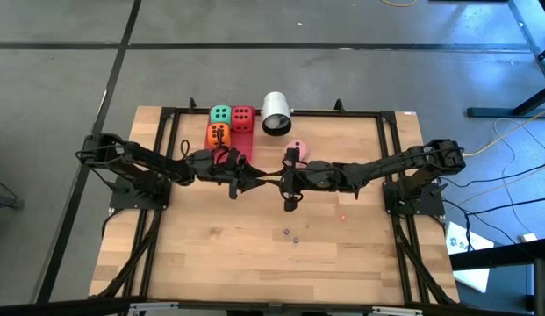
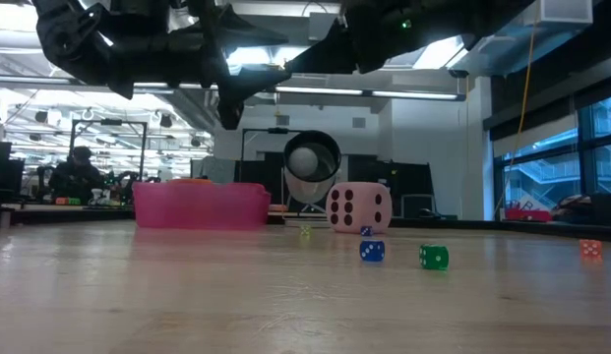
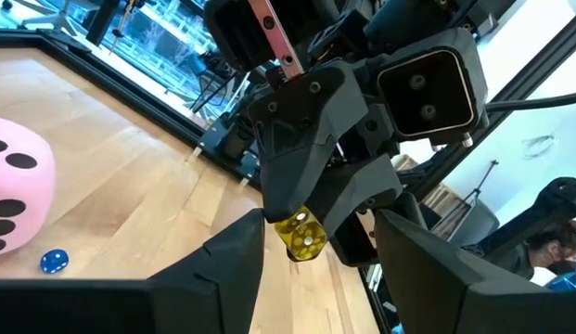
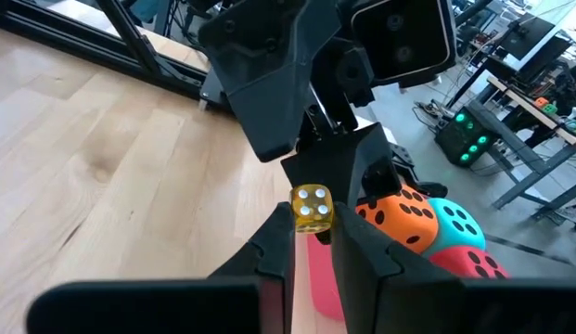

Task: Pick & Place Dice
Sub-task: Put the small yellow dice into the red bin

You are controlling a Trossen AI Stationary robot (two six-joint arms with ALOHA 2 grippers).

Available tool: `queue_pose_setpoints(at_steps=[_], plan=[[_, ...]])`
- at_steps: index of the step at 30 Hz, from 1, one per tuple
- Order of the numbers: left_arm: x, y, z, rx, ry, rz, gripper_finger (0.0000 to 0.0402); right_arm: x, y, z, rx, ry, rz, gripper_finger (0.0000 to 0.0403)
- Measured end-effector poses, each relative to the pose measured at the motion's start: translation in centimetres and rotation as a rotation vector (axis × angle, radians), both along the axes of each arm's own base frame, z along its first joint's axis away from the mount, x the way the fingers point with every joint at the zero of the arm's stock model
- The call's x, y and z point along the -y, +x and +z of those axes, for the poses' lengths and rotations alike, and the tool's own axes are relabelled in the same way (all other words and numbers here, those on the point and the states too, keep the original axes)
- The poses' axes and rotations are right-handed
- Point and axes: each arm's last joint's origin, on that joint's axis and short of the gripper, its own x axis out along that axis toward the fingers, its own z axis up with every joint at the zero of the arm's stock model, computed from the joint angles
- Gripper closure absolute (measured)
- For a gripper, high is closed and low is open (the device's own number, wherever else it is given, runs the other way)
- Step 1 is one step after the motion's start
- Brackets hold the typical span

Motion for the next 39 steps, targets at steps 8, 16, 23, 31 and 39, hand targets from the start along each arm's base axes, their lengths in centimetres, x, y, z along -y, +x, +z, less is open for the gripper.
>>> queue_pose_setpoints(at_steps=[8, 16, 23, 31, 39], plan=[[0.0, 0.0, 0.0, -0.002, -0.009, 0.004, 0.0226, 0.0, 0.0, 0.0, -0.002, -0.014, 0.005, 0.0351], [-0.1, 0.0, -0.1, -0.013, -0.021, 0.016, 0.0261, 0.0, 0.0, 0.0, -0.003, -0.020, 0.010, 0.0351], [-0.2, 0.0, -0.2, -0.018, -0.023, 0.041, 0.0285, 0.0, 0.2, -0.2, -0.002, -0.038, 0.016, 0.0351], [-0.2, 0.6, -0.1, -0.085, -0.008, 0.046, 0.0317, 0.1, 0.7, -1.2, -0.021, -0.038, 0.024, 0.0351], [-0.2, 0.7, 0.0, -0.088, -0.002, 0.039, 0.0339, 0.4, 0.7, -1.2, -0.018, -0.051, -0.011, 0.0351]])
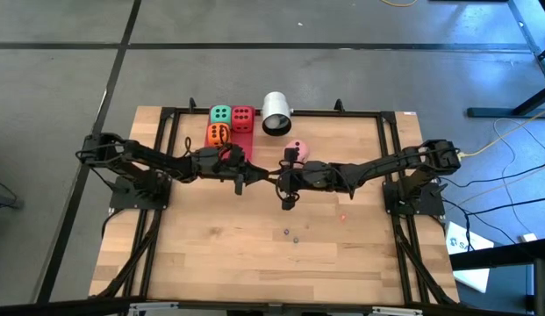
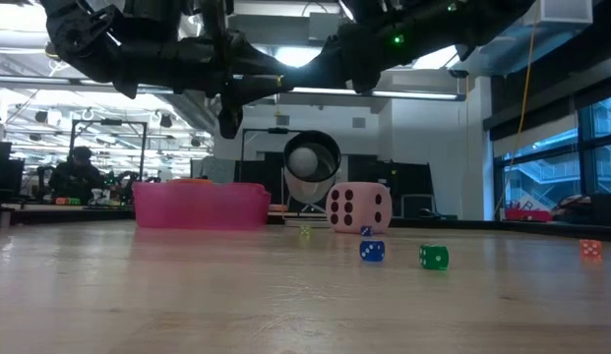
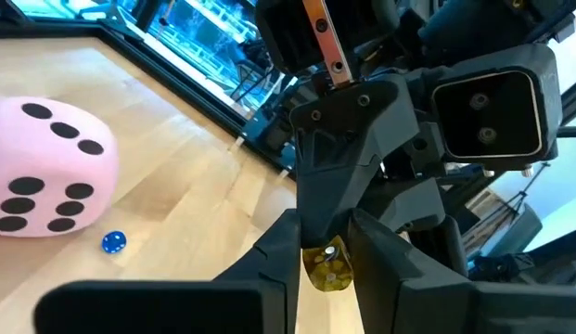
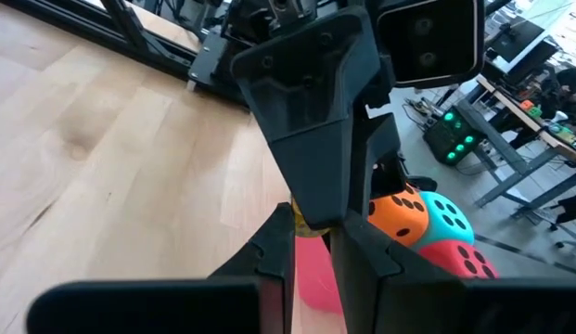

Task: Pick & Place Dice
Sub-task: Put the small yellow dice into the red bin

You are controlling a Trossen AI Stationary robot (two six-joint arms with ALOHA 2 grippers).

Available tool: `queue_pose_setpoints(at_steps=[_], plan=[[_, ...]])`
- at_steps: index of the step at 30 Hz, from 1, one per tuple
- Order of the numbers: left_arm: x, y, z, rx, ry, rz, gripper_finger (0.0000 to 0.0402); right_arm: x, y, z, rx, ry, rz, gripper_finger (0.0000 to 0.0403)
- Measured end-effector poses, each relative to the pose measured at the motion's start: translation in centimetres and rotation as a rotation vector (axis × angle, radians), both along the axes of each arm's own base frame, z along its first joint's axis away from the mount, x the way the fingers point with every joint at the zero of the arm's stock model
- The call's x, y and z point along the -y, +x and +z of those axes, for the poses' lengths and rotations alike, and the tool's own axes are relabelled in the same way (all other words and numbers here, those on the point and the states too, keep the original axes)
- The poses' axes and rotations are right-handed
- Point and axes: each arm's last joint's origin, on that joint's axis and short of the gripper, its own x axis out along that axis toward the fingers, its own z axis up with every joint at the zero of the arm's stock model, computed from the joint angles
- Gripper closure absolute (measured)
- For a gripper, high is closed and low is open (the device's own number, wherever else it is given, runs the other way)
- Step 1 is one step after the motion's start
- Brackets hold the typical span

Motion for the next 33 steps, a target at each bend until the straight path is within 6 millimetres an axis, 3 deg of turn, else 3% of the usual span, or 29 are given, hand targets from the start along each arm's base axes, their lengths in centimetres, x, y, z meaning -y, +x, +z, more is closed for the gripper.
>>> queue_pose_setpoints(at_steps=[19, 33], plan=[[0.27, 0.06, 0.13, 0.008, 0.032, -0.036, 0.0336, 0.69, 0.07, 0.05, 0.009, -0.012, -0.049, 0.0351], [0.31, 0.08, 0.25, 0.017, 0.036, -0.045, 0.0232, 0.72, 0.07, 0.05, 0.010, -0.008, -0.055, 0.0351]])
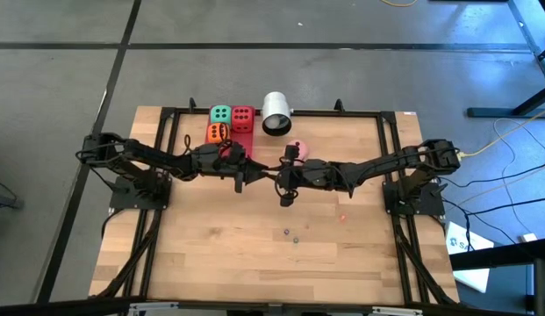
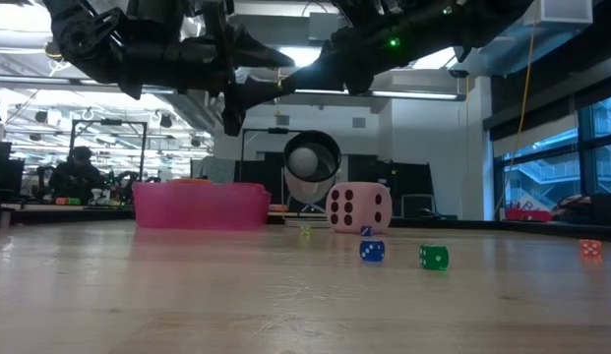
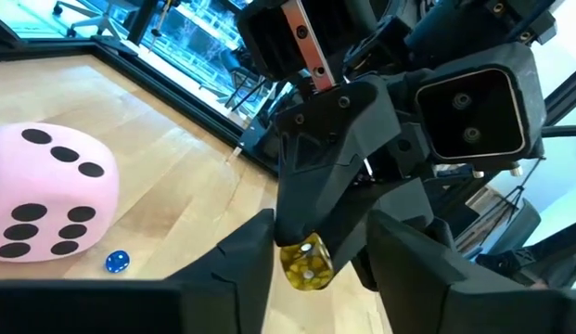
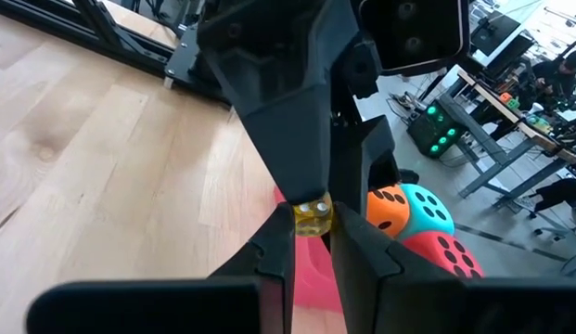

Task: Pick & Place Dice
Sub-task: Put the small yellow dice into the red bin

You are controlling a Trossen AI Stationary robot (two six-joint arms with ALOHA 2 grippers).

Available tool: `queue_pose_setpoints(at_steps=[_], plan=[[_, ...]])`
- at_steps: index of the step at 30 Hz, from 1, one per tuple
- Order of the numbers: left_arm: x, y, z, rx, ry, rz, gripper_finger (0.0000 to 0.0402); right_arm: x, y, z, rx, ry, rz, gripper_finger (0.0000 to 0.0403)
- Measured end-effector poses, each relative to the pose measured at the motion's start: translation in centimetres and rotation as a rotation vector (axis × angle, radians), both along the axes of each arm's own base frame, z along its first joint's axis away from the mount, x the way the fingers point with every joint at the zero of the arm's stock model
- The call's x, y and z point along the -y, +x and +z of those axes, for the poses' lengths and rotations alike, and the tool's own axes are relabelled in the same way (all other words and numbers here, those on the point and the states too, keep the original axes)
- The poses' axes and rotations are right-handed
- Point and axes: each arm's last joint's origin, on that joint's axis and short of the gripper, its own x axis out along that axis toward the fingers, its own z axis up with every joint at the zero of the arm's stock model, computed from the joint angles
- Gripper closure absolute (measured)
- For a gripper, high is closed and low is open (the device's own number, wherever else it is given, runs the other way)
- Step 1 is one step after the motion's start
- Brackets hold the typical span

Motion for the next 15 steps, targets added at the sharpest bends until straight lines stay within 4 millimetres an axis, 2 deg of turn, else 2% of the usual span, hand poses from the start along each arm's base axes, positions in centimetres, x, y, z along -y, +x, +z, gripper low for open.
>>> queue_pose_setpoints(at_steps=[6, 15], plan=[[-0.02, 0.00, -0.04, -0.005, -0.012, 0.005, 0.0211, 0.12, -0.02, 0.01, -0.004, -0.028, -0.032, 0.0351], [-0.01, 0.00, -0.07, -0.008, -0.014, 0.005, 0.0209, 0.09, -0.02, 0.01, -0.004, -0.028, -0.022, 0.0351]])
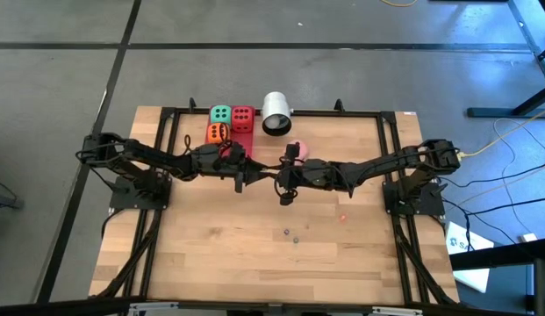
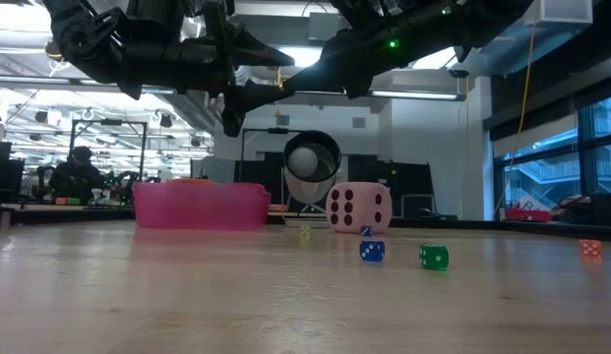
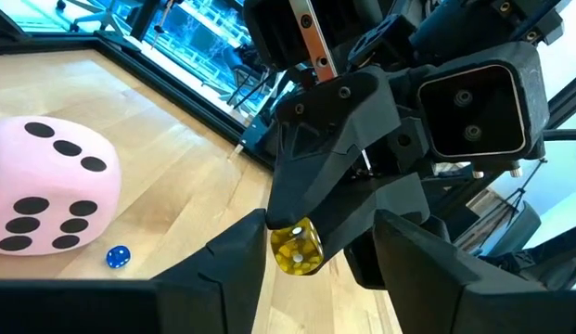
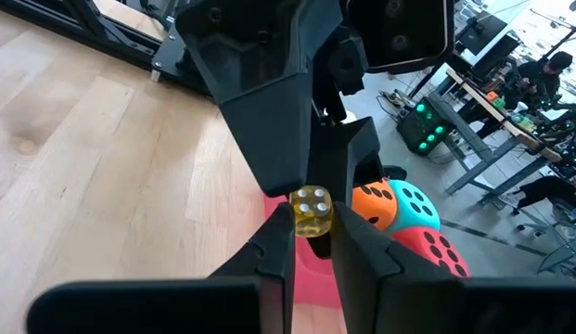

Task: Pick & Place Dice
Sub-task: Put the small yellow dice into the red bin

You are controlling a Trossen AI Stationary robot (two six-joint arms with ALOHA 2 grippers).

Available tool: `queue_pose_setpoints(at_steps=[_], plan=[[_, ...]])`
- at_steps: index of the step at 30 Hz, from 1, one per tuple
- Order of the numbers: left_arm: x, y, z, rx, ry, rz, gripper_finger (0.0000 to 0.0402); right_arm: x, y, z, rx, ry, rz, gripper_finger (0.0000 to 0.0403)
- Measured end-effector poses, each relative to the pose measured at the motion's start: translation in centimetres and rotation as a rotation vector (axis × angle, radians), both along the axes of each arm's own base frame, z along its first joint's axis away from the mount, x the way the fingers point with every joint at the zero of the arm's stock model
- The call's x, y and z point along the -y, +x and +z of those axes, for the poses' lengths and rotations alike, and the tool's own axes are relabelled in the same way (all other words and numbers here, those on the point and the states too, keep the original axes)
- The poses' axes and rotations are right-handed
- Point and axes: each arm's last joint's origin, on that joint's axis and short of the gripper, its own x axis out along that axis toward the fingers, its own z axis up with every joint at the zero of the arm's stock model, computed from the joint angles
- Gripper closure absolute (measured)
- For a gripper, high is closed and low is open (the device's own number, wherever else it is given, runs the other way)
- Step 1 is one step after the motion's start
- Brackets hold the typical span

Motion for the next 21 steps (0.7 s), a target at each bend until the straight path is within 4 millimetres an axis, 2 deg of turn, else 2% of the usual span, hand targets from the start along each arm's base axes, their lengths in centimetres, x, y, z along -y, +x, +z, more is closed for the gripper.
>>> queue_pose_setpoints(at_steps=[5, 16, 21], plan=[[-0.01, -0.01, -0.03, -0.002, -0.008, 0.003, 0.0238, -0.02, 0.00, 0.00, 0.000, 0.001, 0.004, 0.0351], [-0.04, -0.06, -0.16, -0.009, -0.008, 0.004, 0.0343, -0.06, -0.02, 0.05, -0.003, -0.009, 0.012, 0.0351], [-0.03, -0.06, -0.18, -0.010, 0.017, 0.001, 0.0368, -0.08, -0.02, 0.02, -0.007, -0.012, 0.024, 0.0351]])
